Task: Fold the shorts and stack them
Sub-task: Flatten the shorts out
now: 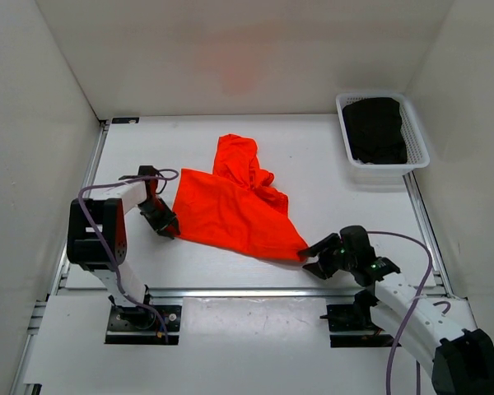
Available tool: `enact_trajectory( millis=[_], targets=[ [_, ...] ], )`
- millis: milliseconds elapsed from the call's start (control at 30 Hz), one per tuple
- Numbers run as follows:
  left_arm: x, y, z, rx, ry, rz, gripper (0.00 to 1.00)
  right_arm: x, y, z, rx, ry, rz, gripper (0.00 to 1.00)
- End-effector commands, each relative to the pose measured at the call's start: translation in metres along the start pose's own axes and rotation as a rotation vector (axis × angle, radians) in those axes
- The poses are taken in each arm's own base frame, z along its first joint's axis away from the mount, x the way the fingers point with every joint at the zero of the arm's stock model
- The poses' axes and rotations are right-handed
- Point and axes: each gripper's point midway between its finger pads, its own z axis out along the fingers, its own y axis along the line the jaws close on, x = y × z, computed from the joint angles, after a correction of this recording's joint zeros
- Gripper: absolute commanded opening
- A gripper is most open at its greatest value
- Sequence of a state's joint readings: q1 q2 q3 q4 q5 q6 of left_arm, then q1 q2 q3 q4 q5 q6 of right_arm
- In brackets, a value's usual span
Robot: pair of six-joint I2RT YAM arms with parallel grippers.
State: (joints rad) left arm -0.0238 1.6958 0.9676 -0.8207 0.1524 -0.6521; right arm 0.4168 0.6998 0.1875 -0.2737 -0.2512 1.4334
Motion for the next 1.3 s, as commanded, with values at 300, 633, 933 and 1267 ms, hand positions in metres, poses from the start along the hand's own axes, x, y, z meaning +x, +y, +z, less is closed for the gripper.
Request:
enact_trajectory(
  millis=[300, 633, 933, 1267],
  targets=[
    [-0.047, -0.065, -0.094, 0.316, -0.226, 0.093, 0.1, -0.064, 0.149, -0.036, -0.115, -0.295, -0.468, 0.0],
    [-0.057, -0.088, -0.339, 0.614, -0.694, 0.18, 0.1, -0.036, 0.3, -0.165, -0.35, -0.39, -0.988, 0.0],
    [0.035, -0.054, -0.506, 0.836, -1.152, 0.244, 0.1, 0.032, 0.324, -0.313, -0.594, -0.478, -1.329, 0.0],
    [0.106, 0.011, -0.61, 0.872, -1.562, 0.142, 0.1, 0.063, 0.322, -0.401, -0.766, -0.608, -1.336, 0.0]
  ],
)
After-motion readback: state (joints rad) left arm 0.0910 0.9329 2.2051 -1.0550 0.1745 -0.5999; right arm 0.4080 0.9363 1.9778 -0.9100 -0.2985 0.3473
